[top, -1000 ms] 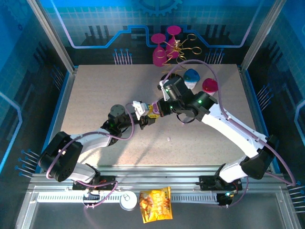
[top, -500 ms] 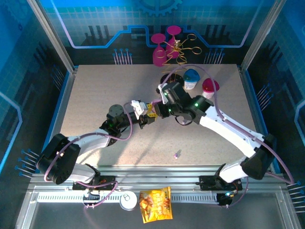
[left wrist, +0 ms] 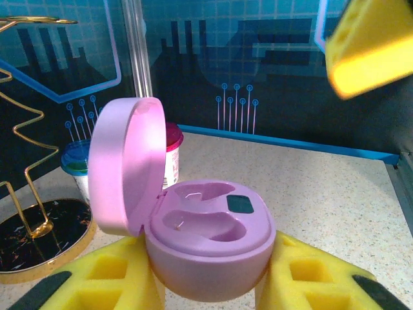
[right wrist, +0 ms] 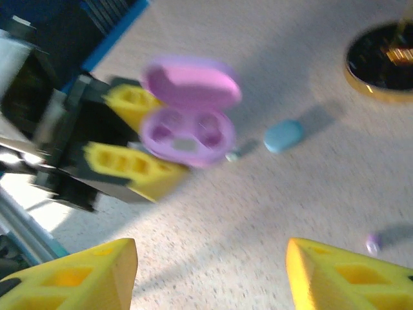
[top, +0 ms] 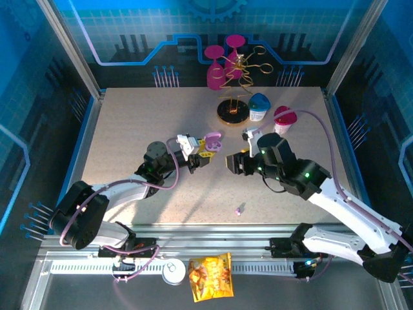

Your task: Insert the wireless bluetooth earbuds into the charging case

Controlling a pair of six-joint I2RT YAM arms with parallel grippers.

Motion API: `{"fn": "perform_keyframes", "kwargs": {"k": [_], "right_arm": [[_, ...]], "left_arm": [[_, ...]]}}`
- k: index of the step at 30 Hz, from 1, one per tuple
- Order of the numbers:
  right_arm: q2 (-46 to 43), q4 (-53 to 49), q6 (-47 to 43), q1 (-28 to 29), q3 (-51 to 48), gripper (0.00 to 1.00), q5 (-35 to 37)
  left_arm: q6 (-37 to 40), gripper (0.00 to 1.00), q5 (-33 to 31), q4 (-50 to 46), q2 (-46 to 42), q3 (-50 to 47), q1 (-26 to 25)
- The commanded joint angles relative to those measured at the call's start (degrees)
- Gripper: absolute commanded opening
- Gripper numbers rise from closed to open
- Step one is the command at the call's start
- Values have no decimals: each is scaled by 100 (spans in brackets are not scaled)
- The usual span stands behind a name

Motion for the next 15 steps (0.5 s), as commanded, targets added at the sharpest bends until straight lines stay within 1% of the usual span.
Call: {"fn": "perform_keyframes", "kwargs": {"k": [1, 5, 9, 13, 15], "right_arm": [[-115, -883, 812, -62, -331, 63, 596], [-27, -1433, 1677, -54, -910, 63, 589], [264, -1242, 2365, 44, -1524, 63, 163], [670, -970, 2948, 274, -1823, 59, 2], [904, -830, 3124, 389, -1906, 53, -88]], "left_arm": [[-81, 21, -69, 190, -15, 74, 32], [-47, 21, -78, 172, -99, 33, 35], [5, 21, -116, 168, -169, -39, 31], [89, 21, -116, 151, -235, -102, 34], [119, 21, -134, 146, -268, -129, 38]]}}
